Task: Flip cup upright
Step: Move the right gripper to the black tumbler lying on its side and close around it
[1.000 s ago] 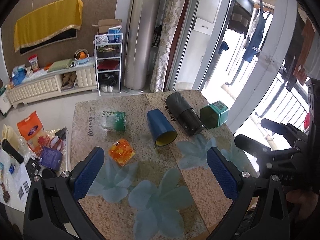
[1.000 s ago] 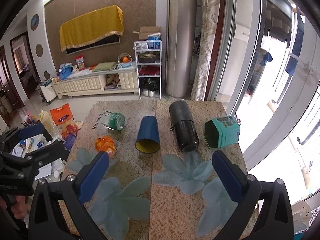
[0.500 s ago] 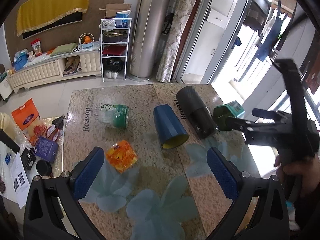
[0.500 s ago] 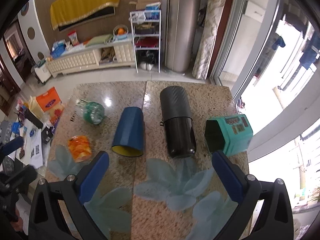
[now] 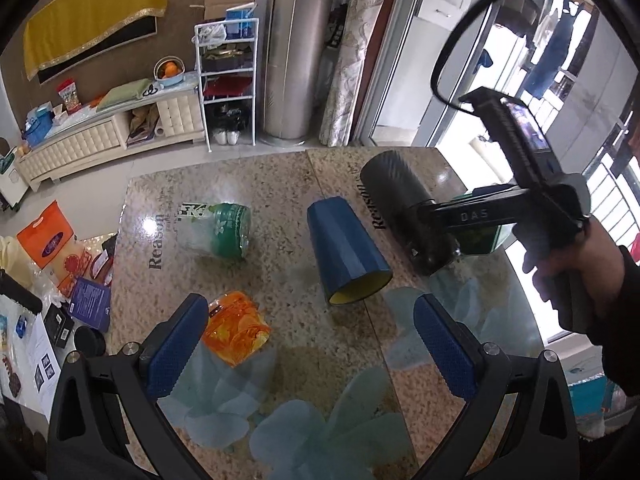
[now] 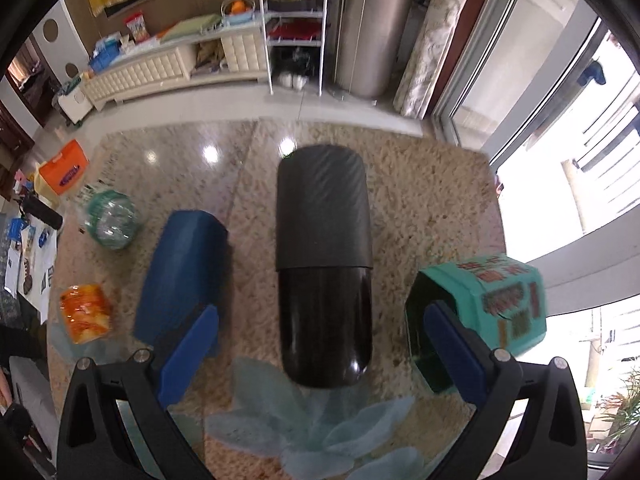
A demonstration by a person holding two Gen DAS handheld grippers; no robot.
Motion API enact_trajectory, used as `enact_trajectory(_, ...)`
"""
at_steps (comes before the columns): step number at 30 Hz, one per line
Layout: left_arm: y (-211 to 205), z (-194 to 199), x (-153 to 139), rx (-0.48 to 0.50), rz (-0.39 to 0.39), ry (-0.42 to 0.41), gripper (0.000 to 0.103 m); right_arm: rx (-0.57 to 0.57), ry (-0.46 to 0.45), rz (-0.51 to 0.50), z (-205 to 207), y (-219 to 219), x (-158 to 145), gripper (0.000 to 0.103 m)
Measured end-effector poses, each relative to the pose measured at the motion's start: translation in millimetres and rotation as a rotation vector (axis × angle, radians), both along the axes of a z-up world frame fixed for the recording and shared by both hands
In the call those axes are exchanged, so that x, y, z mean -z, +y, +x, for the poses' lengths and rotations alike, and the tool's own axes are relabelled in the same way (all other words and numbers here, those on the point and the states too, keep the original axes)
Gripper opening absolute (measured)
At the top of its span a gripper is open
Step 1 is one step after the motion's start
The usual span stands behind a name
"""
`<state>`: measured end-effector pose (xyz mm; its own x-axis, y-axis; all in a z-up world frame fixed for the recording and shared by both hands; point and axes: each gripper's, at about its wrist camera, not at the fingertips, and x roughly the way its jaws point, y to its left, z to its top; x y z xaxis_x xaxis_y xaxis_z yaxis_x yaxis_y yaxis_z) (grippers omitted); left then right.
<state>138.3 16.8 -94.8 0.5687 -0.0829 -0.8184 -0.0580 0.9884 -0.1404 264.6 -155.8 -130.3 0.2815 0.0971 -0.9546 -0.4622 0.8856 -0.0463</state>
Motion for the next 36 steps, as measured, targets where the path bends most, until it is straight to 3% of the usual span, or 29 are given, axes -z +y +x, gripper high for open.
enact_trajectory(10,-3,12,11,-0.013,0.001,0.037,0.103,-0.005,0.135,-0.045,9,4,20,0.103)
enact_trajectory(20,4,10,16,-0.051,-0.012,0.054,0.103,-0.041,0.123,-0.115,0,23,7,0.103)
enact_trajectory(22,5,9,17,-0.057,-0.016,0.056,0.103,-0.047,0.115,-0.117,-5,22,8,0.094)
enact_trajectory(23,6,8,17,-0.059,-0.016,0.059,0.103,-0.052,0.120,-0.120,-8,23,6,0.082)
enact_trajectory(34,6,9,21,-0.056,-0.025,0.067,0.103,-0.025,0.195,-0.092,-24,8,11,0.081)
enact_trajectory(36,6,8,21,-0.056,-0.027,0.072,0.103,-0.015,0.194,-0.102,-25,7,13,0.070)
